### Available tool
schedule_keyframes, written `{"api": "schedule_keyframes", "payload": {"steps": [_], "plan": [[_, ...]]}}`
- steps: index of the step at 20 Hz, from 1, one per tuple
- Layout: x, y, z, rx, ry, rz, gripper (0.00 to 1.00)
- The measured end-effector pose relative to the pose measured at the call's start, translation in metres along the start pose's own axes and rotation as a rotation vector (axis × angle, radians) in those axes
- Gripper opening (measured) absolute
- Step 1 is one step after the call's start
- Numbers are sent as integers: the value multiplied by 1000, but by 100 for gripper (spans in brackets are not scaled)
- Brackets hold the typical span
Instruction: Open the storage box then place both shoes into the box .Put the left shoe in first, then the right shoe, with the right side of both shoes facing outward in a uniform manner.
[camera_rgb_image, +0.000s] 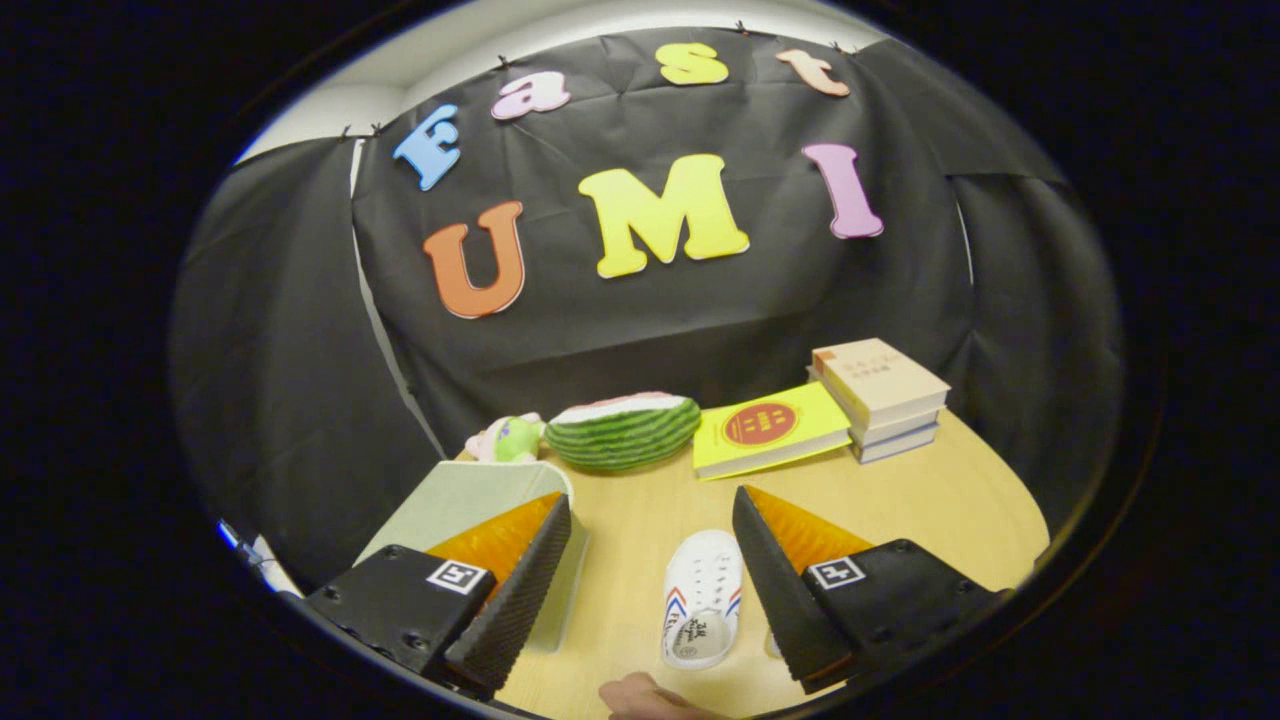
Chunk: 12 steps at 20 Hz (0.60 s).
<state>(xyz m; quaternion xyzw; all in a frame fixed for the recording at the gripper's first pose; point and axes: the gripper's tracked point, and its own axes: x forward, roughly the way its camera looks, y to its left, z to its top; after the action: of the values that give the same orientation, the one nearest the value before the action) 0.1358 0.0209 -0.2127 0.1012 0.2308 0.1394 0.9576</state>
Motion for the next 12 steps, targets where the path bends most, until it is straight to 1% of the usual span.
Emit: {"api": "schedule_keyframes", "payload": {"steps": [2,3,5,9,12], "plan": [[21,3,-21,66,91,63,100],[30,9,-30,105,135,108,100],[45,30,-46,188,220,244,100],[58,61,-74,316,353,439,100],[72,79,-89,392,481,534,100]]}}
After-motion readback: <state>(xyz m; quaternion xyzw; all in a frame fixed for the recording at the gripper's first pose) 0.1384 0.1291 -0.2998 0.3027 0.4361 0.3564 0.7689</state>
